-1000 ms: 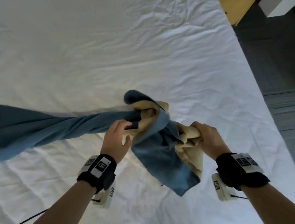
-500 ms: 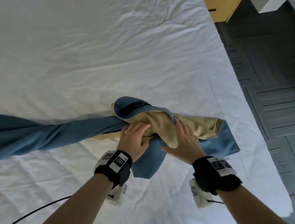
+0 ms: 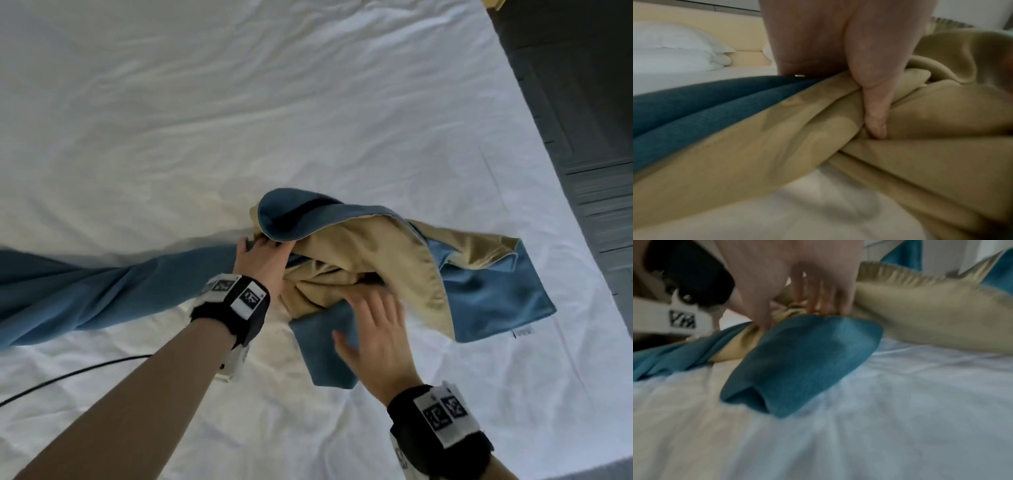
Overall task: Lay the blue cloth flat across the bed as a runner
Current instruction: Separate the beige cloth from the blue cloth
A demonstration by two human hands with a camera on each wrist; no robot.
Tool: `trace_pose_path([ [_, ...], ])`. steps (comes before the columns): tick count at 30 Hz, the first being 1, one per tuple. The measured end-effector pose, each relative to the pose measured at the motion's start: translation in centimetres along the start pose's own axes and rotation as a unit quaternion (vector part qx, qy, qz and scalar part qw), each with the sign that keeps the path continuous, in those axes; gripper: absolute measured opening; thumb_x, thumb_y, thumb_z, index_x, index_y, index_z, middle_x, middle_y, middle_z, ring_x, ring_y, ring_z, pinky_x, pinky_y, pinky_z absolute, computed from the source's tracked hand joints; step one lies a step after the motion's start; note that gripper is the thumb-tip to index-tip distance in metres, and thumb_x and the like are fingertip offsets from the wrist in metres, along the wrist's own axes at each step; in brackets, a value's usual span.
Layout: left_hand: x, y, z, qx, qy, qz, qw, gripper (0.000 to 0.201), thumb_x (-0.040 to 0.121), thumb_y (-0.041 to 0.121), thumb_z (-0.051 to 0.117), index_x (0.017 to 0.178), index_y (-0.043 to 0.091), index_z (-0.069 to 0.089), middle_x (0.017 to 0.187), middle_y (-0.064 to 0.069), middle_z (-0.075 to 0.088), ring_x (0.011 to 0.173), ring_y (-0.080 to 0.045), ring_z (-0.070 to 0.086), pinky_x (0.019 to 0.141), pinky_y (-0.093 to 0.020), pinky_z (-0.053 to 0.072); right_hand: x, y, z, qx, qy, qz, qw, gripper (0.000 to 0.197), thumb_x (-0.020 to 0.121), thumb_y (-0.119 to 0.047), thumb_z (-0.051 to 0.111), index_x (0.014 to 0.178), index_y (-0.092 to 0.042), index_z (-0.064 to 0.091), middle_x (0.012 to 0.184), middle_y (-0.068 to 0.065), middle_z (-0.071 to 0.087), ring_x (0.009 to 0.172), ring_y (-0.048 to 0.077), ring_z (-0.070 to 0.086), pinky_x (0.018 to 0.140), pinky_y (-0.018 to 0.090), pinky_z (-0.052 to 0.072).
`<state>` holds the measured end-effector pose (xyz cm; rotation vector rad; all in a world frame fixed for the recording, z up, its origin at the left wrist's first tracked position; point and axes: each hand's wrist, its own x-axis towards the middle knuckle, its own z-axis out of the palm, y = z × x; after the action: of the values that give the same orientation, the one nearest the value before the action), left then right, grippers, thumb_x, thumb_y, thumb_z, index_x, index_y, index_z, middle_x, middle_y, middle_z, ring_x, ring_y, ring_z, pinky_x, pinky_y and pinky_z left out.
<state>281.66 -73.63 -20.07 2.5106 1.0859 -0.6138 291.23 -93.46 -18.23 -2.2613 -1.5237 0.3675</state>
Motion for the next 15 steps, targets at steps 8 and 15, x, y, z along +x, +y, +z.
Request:
trace_pose_path([
  [8,0.0,-2.3,-3.1,-0.119,-0.077,0.053,0.989,0.055,0.089,0.027,0.055,0.141,0.025,0.035,0.139,-0.012,0.051,0.123,-0.034,0.05,0.101,-0.043,0.044,3.8,-2.2,3.8,-0.022,-0.193,0.232,0.953,0.118,0.059,-0.061,0.073,0.146,-0.012,0.012,0.145,0.008,0.033,0.128,0.031,0.037,0.099,0.045,0.043],
  [15,-2.1,-3.7,-4.4,-0.272,-0.026,0.051,0.961,0.044,0.091,0.026,0.056,0.132,0.014,0.049,0.129,-0.012,0.06,0.12,-0.03,0.054,0.1,-0.035,0.042,4.3,-1.5,-0.5,-0.015,-0.105,0.128,0.986,0.059,0.066,-0.017,0.071,0.122,-0.014,0.05,0.113,0.008,0.063,0.104,0.033,0.057,0.082,0.042,0.048],
])
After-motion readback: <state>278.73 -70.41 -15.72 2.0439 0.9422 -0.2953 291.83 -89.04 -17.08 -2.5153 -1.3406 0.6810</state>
